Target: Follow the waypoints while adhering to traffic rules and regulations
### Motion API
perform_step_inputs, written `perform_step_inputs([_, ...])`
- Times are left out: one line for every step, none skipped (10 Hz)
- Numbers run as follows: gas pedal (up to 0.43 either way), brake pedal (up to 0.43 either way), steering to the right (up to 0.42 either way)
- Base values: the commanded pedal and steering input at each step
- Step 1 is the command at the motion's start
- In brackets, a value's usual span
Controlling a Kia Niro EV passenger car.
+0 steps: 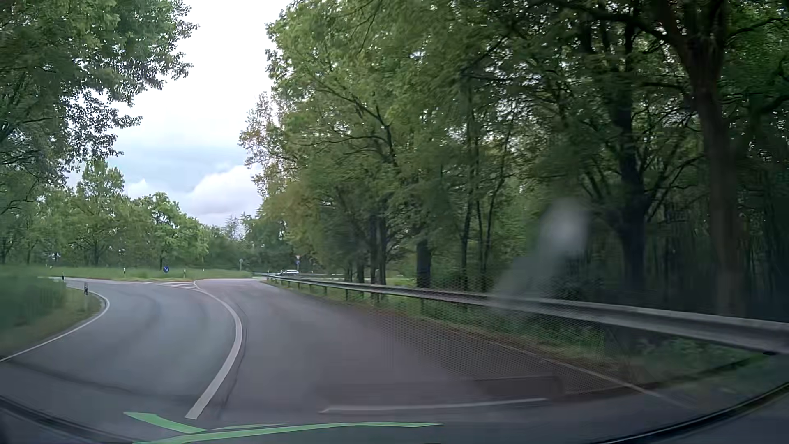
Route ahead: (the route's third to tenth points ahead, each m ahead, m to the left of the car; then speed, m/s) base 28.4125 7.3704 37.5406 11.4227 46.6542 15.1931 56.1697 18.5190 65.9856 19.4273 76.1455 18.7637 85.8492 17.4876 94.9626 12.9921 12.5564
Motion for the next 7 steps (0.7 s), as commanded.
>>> perform_step_inputs([0.189, 0.0, -0.117])
perform_step_inputs([0.189, 0.0, -0.118])
perform_step_inputs([0.189, 0.0, -0.117])
perform_step_inputs([0.189, 0.0, -0.115])
perform_step_inputs([0.189, 0.0, -0.115])
perform_step_inputs([0.189, 0.0, -0.113])
perform_step_inputs([0.197, 0.0, -0.111])
